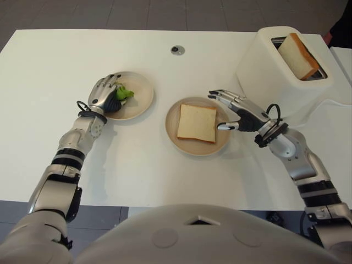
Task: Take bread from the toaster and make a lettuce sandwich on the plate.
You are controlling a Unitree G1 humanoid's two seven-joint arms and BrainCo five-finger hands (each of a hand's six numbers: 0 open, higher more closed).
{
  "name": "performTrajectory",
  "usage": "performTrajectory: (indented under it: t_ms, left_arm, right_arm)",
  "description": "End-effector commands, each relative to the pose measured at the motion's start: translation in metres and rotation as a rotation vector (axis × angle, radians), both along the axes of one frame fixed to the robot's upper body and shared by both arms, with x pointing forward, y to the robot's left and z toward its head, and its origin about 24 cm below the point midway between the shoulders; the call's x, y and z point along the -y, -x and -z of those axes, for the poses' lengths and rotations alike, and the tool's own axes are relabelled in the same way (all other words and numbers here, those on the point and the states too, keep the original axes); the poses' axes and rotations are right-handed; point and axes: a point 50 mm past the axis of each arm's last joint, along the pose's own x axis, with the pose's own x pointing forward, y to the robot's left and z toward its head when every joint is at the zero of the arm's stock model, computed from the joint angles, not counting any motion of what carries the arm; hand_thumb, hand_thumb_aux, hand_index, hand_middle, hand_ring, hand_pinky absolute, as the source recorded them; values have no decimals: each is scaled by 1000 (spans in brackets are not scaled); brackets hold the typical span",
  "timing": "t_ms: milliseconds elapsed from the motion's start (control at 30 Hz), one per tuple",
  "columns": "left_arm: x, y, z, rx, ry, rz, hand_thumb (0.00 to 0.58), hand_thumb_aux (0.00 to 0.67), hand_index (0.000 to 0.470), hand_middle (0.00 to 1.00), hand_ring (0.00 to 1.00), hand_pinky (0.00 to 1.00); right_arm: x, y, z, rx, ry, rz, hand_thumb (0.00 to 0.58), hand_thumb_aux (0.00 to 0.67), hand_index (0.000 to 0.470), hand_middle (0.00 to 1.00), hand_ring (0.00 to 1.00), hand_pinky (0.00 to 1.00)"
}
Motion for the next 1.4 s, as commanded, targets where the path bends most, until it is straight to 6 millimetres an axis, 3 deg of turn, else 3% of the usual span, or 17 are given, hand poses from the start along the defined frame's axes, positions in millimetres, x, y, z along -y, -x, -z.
performTrajectory:
  t_ms: [33,167,300,333,400,467,500,633,700,767,800,833,900,933,1033,1200,1400]
  left_arm:
    - [13,9,-11,44,121,79,580,670,470,0,0,0]
    - [38,16,-41,164,304,185,580,670,470,0,0,0]
    - [91,29,-53,194,488,382,580,654,459,0,0,0]
    - [107,32,-49,164,524,437,563,554,389,0,0,0]
    - [135,37,-36,85,557,521,545,504,354,0,0,0]
    - [153,41,-18,-2,579,560,552,523,367,0,0,0]
    - [163,42,-8,-39,588,573,574,602,422,0,0,0]
    - [188,47,14,-90,598,606,568,573,402,0,0,0]
    - [188,49,21,-101,561,613,554,528,370,0,0,0]
    - [183,48,22,-90,513,619,472,381,267,0,0,0]
    - [180,48,19,-74,500,628,360,257,181,0,0,0]
    - [178,48,15,-57,496,635,313,215,151,0,0,0]
    - [176,48,6,-31,495,649,75,45,31,0,0,0]
    - [177,49,4,-30,491,657,0,0,0,0,0,0]
    - [181,52,4,-58,469,684,0,0,0,0,0,0]
    - [178,57,-10,-9,518,697,0,0,0,0,0,0]
    - [154,59,-47,179,693,609,0,0,0,0,0,0]
  right_arm:
    - [-3,1,2,1,-8,0,0,0,0,0,0,0]
    - [-4,-1,-5,40,-32,10,0,0,0,0,0,0]
    - [-1,-2,-15,88,-62,32,0,0,0,0,0,0]
    - [0,-2,-17,97,-69,40,0,0,0,0,0,0]
    - [2,-3,-19,110,-78,53,0,0,0,0,0,0]
    - [3,-3,-20,120,-87,65,0,0,0,0,0,0]
    - [5,-3,-21,125,-92,74,0,0,0,0,0,0]
    - [13,-2,-22,136,-109,106,0,0,0,0,0,0]
    - [17,-1,-25,142,-108,119,0,0,0,0,0,0]
    - [25,1,-30,160,-101,145,0,0,0,0,0,0]
    - [30,2,-34,174,-98,162,0,0,0,0,0,0]
    - [35,1,-38,189,-97,179,0,0,0,0,0,0]
    - [41,0,-46,219,-99,202,0,0,0,0,0,0]
    - [42,0,-49,230,-99,207,0,0,0,0,0,0]
    - [47,0,-59,272,-91,233,0,0,0,0,0,0]
    - [98,-1,-111,588,-80,575,0,0,0,0,0,0]
    - [134,-18,-79,441,142,763,0,0,0,0,0,0]
